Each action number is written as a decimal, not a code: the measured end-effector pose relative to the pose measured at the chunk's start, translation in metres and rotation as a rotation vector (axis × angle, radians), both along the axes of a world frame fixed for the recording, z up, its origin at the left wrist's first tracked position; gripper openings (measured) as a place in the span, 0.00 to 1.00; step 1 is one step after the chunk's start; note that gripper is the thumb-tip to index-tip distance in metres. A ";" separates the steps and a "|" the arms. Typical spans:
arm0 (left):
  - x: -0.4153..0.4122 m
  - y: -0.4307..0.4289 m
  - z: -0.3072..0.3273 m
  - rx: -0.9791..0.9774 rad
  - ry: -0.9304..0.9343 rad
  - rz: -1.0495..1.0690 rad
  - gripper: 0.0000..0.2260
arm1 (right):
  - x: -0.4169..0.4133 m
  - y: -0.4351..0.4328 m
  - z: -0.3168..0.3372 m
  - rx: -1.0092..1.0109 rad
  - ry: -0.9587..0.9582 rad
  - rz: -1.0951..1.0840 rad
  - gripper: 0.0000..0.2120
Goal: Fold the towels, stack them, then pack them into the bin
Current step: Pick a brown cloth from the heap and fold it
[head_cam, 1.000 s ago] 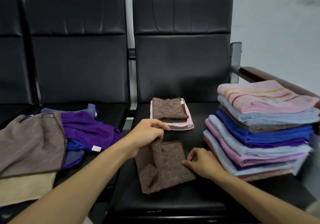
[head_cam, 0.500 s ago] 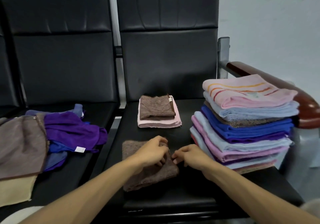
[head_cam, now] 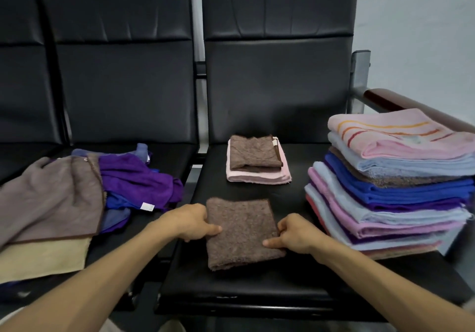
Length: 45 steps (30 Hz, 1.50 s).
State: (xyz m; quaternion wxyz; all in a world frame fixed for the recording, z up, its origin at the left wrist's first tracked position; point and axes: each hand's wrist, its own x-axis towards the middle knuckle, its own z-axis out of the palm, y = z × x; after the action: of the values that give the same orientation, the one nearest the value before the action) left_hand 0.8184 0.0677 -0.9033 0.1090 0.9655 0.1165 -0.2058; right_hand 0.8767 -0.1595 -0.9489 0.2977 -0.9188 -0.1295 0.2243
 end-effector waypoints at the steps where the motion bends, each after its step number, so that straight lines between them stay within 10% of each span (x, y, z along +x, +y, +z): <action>1: 0.001 -0.001 -0.003 -0.060 -0.045 0.007 0.14 | -0.002 0.002 0.002 0.023 0.024 0.012 0.13; 6: 0.008 0.000 -0.008 -0.505 -0.385 0.128 0.06 | -0.014 0.009 0.008 0.405 0.108 -0.087 0.03; 11: 0.020 -0.015 -0.005 -0.883 -0.668 0.315 0.03 | -0.001 0.015 0.008 0.813 -0.044 -0.351 0.13; 16: 0.042 -0.029 0.000 -1.180 -0.608 0.418 0.23 | 0.027 0.021 0.026 0.841 -0.371 -0.396 0.15; 27: 0.144 -0.018 0.004 -0.845 -1.009 0.284 0.13 | 0.125 0.063 0.054 0.888 -0.546 -0.551 0.13; 35: 0.189 -0.026 -0.029 -0.563 -0.708 0.395 0.23 | 0.184 0.060 0.018 0.451 -0.194 -0.534 0.23; 45: 0.104 0.010 0.011 -0.810 -0.760 0.492 0.15 | 0.124 0.085 0.071 -0.030 -0.639 -0.179 0.26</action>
State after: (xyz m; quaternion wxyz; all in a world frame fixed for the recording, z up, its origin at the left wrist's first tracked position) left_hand 0.9219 0.0779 -0.8920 0.5460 0.7980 0.2016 0.1566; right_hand 1.0008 -0.0749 -0.8781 0.2468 -0.9548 -0.1317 -0.1003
